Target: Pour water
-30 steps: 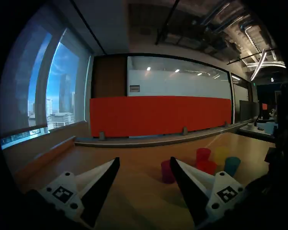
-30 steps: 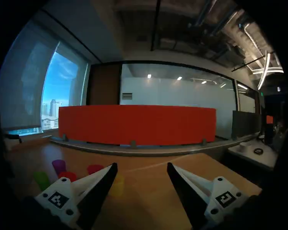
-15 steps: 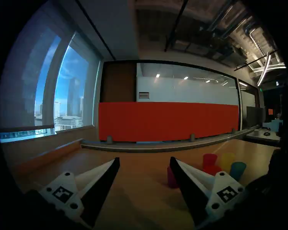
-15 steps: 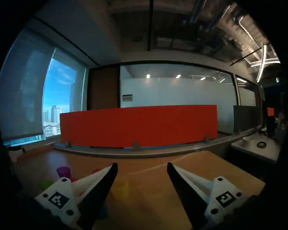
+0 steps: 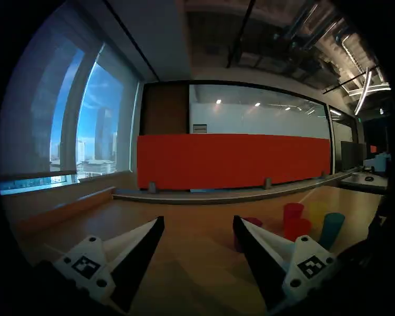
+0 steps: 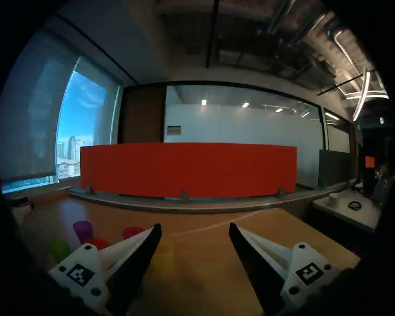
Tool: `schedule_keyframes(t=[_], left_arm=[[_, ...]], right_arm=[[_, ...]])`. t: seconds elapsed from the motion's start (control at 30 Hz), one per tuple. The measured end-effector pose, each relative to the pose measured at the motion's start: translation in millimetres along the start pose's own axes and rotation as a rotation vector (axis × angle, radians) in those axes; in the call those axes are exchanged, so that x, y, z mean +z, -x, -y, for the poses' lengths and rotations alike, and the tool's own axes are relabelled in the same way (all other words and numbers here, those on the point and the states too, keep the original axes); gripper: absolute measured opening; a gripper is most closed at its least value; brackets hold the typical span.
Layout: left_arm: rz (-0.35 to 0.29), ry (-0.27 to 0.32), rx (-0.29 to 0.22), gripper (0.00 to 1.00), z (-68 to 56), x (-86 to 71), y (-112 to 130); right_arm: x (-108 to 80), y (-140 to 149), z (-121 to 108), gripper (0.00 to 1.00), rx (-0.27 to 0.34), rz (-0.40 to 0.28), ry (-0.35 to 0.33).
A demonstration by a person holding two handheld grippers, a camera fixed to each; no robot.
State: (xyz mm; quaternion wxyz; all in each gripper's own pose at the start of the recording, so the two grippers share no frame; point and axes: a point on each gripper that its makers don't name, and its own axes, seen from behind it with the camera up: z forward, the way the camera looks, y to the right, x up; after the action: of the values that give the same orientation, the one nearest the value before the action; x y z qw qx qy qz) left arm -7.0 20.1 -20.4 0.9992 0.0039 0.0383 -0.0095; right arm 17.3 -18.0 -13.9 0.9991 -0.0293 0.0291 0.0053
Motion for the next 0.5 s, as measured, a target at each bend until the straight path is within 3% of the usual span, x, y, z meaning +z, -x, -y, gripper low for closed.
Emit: schedule_keyframes(t=[0.5], left_arm=[[0.019, -0.008, -0.027, 0.97, 9.4, 8.2, 27]], right_arm=[[4.5, 13, -1, 0.99, -0.005, 0.025, 0.011]])
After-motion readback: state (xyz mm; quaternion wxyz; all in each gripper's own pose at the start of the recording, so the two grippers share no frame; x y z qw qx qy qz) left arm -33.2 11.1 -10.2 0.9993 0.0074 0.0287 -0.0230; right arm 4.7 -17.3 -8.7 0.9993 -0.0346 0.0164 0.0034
